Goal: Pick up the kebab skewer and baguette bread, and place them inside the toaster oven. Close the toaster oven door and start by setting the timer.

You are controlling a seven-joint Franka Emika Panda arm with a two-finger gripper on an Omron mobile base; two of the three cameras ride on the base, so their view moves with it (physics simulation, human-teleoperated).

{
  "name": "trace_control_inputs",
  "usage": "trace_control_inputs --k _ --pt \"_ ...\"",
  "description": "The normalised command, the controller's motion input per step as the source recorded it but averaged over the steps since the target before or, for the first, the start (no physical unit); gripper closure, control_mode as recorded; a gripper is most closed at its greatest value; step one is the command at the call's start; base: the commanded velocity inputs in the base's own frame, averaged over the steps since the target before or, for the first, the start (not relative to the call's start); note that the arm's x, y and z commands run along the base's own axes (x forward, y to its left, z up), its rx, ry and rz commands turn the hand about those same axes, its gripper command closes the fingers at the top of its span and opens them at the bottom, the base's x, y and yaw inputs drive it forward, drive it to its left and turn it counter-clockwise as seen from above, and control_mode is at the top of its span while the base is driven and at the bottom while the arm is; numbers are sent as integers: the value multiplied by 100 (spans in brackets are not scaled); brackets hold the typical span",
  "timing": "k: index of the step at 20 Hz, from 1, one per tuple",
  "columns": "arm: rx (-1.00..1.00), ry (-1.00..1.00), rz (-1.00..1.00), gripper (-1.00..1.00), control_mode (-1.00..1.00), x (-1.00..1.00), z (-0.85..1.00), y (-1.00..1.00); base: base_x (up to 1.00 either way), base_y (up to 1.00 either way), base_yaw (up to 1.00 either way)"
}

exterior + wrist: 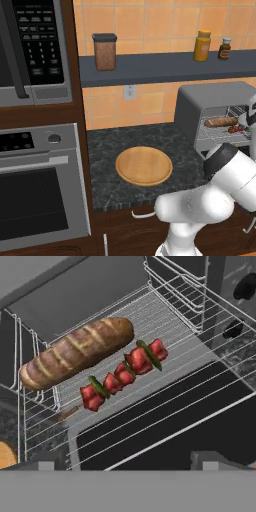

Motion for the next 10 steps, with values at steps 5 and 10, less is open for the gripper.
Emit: trace_control_inputs --k 5,10 --pt "-15 -27 16 -100 -100 0 -35 5 0 0 0" --pt "-7 -11 1 -100 -100 0 -25 -12 0 0 0"
